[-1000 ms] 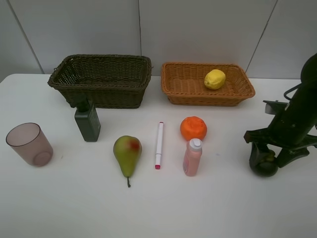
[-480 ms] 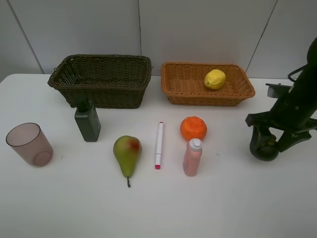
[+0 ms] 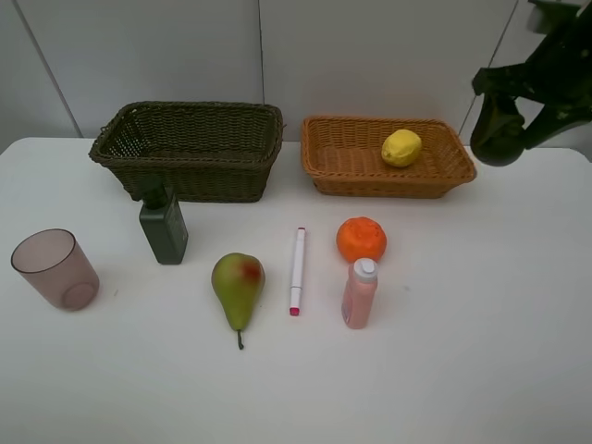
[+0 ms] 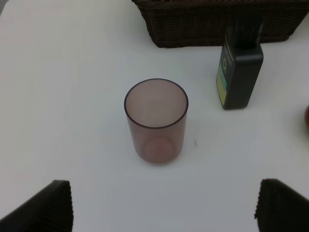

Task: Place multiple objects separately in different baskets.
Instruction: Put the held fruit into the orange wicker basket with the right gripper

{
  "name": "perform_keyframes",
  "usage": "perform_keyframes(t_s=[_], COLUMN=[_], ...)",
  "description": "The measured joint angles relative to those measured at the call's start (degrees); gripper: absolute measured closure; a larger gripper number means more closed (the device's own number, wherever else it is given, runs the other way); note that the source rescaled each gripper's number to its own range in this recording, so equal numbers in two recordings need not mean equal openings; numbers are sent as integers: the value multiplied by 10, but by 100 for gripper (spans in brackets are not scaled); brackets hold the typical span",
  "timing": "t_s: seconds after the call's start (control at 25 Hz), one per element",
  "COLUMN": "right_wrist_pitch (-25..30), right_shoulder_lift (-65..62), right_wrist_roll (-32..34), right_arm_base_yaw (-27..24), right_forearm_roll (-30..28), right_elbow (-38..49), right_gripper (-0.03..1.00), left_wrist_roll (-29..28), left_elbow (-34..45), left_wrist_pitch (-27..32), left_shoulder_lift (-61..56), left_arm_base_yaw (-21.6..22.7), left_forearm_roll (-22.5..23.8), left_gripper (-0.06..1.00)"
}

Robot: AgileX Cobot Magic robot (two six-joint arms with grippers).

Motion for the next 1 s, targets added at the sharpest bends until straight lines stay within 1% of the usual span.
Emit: perform_keyframes(t_s=[0.2, 0.52, 0.68, 1.0], right_wrist_pitch=[-2, -15, -33, -63], right_shoulder_lift=[44, 159, 215, 282], right_wrist_roll=[-19, -26, -26, -28], right_arm_base_yaw=[0, 0, 0, 0], right_forearm_roll=[0, 0, 0, 0], right_elbow=[-101, -213, -239, -243], right_gripper=[38, 38, 38, 38], left_wrist_roll=[0, 0, 0, 0], left_elbow=[0, 0, 0, 0], left_wrist_pitch=[0, 0, 0, 0], left_shoulder_lift=[0, 0, 0, 0], left_arm_base_yaw=[0, 0, 0, 0], left_forearm_roll=[0, 0, 0, 0], left_gripper=[-6, -6, -6, -6])
